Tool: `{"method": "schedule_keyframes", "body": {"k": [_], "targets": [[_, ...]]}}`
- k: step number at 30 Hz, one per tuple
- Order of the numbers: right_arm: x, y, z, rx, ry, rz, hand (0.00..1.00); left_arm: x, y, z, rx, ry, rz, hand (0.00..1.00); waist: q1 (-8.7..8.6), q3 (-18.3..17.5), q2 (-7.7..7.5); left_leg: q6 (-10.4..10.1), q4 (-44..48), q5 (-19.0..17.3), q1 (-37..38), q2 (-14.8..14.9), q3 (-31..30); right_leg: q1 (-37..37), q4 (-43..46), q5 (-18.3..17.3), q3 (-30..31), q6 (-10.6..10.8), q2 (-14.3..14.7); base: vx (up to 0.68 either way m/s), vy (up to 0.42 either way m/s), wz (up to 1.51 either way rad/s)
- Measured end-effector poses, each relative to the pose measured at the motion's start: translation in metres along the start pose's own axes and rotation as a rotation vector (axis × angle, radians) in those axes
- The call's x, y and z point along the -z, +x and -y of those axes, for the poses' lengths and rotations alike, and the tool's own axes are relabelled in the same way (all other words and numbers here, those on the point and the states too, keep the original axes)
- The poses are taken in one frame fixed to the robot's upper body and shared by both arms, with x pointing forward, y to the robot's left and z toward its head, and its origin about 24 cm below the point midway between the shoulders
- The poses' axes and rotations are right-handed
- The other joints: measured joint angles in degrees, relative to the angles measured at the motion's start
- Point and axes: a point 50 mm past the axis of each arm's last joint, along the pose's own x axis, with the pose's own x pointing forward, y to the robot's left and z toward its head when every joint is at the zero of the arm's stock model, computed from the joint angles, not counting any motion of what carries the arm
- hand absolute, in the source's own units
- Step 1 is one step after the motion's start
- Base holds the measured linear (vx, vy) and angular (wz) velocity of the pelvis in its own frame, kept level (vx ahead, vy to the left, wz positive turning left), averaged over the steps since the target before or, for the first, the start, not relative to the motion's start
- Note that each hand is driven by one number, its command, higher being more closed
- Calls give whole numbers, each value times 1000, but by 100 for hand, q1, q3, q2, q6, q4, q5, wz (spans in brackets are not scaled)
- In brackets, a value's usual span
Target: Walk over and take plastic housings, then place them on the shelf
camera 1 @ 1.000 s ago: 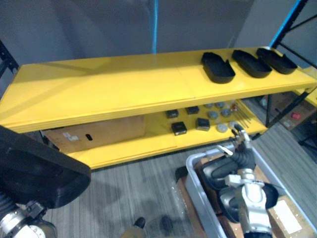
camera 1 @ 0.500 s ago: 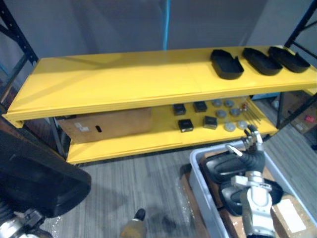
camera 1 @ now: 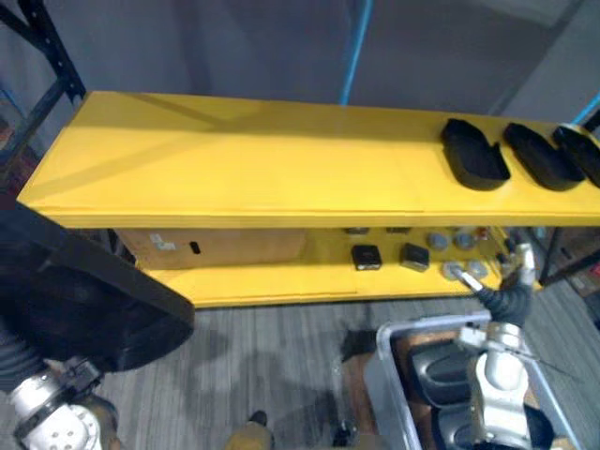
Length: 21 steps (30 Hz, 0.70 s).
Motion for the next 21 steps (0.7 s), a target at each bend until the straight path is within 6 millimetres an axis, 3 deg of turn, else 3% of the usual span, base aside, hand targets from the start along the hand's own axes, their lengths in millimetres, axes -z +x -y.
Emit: {"method": "schedule_keyframes", "body": {"k": [1,2,5,7,9,13,19,21], "targets": [[-3,1,-1,-3,4,11,0,2,-2,2,0,-11,-12,100,-10,-19,-17,-30,109,-116,-14,-44,-31,9,-8,248,64,236,-28,-2,-171,31],[-5,0,-2,-9,6,20,0,5,-8,8,2,-38,-43,100,-29,-62,101,-37,228,-257,-8,31,-40,89,14,360,-36,305,21,65,-169,36],[-2,-5,-6,-46,9,1,0,9,-14,14,2,-54,-75,100,-92,-249,421,-185,166,-235,-31,344,329,387,-304,502,-433,198,210,120,-96,43],[-4,-4,-10,-83,18,23,0,8,-13,16,3,-31,-62,100,-80,-305,486,-260,-16,-185,107,444,523,502,-433,511,-512,183,269,154,-40,25],[-7,-2,-19,-117,31,45,0,8,-13,15,-11,-21,-62,100,-37,-333,481,-260,-166,-185,283,512,586,756,-685,533,-523,152,328,143,-34,-3],[0,2,-22,-103,36,20,0,8,-12,14,-24,12,-58,100,-6,-451,267,-256,-215,-183,308,475,789,780,-852,575,-475,195,286,93,21,-8],[3,5,-26,-106,33,13,0,12,-11,13,-24,23,-82,100,-19,-461,255,-254,-256,-182,459,370,862,969,-947,590,-412,218,182,25,34,-2],[3,5,-25,-104,31,13,0,12,-10,14,-16,12,-80,100,-72,-472,254,-186,-337,-135,369,394,1190,985,-1001,606,-547,245,106,-29,22,38]]}}
